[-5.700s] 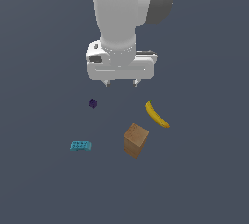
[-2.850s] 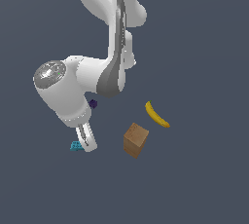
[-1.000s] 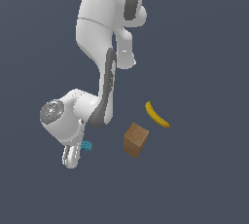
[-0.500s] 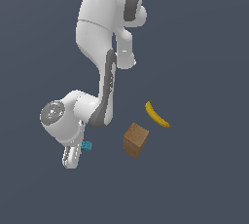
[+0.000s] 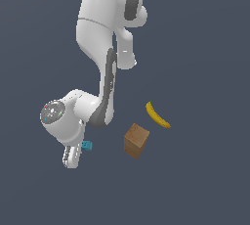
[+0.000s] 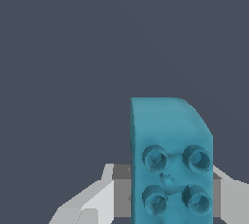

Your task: Pick up a designated object from a clutter of objects.

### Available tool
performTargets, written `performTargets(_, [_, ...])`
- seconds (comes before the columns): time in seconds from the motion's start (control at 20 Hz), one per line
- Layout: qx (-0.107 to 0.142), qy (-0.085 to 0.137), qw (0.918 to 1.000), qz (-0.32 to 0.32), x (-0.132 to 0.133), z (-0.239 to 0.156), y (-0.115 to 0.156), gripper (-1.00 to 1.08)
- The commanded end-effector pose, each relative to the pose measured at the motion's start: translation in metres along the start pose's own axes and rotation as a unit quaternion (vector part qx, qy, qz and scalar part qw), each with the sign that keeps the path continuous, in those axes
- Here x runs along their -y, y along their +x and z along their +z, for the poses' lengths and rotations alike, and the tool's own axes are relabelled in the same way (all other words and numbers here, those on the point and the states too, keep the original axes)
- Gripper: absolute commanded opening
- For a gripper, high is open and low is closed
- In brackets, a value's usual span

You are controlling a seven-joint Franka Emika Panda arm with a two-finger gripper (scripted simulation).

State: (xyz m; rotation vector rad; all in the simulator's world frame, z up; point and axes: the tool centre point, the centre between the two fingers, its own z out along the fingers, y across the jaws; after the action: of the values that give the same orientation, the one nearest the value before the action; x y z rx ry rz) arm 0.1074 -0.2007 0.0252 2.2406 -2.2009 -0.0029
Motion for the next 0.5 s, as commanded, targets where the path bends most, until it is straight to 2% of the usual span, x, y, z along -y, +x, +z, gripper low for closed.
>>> performTargets(0.0, [0.0,0.001,1.0,0.0,-0.002,-0.006,0.0,-1.0])
performTargets(0.45, [0.001,0.001,1.0,0.0,-0.024,-0.044,-0.002,-1.0])
